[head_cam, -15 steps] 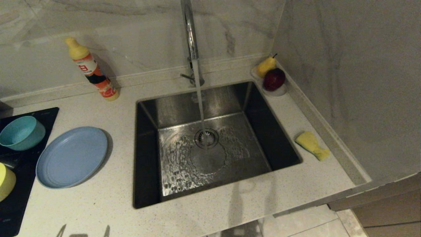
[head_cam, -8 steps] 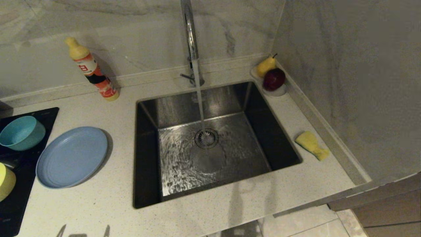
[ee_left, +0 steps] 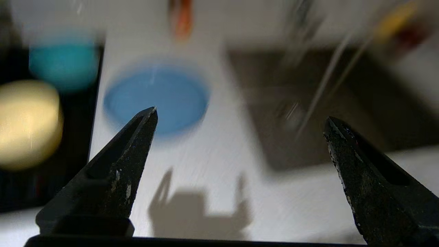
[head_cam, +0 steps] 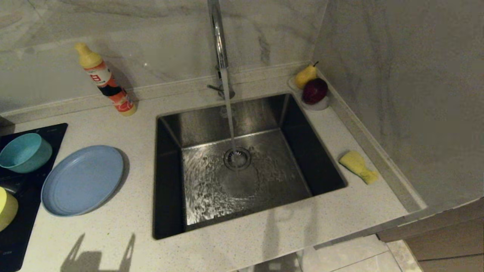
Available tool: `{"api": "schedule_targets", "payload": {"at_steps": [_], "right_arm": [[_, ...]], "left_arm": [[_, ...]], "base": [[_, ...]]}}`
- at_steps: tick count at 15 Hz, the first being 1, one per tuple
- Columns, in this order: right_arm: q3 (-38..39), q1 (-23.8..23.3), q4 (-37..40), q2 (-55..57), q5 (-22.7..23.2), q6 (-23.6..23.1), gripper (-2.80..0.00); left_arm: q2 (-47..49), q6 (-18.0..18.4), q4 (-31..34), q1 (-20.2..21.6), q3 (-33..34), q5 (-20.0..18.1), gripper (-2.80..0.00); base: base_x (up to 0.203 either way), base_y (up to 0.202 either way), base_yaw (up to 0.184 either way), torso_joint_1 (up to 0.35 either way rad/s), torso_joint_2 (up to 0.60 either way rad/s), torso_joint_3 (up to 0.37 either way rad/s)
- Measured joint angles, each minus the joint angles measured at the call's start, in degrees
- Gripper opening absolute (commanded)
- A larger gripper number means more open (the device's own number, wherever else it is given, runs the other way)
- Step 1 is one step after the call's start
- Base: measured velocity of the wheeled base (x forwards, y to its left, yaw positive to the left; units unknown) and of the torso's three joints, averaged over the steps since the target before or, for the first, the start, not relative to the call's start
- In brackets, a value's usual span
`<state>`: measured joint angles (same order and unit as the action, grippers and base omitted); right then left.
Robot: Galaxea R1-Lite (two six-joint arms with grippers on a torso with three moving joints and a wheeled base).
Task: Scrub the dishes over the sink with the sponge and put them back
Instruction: Turn off the faucet
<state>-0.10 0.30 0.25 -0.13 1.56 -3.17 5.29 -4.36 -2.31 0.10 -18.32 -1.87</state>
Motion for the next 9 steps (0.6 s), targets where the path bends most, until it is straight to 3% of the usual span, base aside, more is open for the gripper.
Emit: {"api": "schedule_targets", "payload": {"at_steps": [3, 9], "right_arm": [[0.0, 0.0, 0.0, 0.0, 0.0, 0.0, -2.80], [0.0, 0.0, 0.0, 0.0, 0.0, 0.0, -2.80]], "left_arm": [[13.3, -3.6, 2.1, 0.0, -15.6, -4.8, 0.00], [49.6, -13.3, 0.5, -0.3, -34.7, -12.1, 0.00]], "base": [[0.000, 0.000, 0.000, 0.000, 0.00, 0.000], [0.000, 0.000, 0.000, 0.000, 0.00, 0.000]]}}
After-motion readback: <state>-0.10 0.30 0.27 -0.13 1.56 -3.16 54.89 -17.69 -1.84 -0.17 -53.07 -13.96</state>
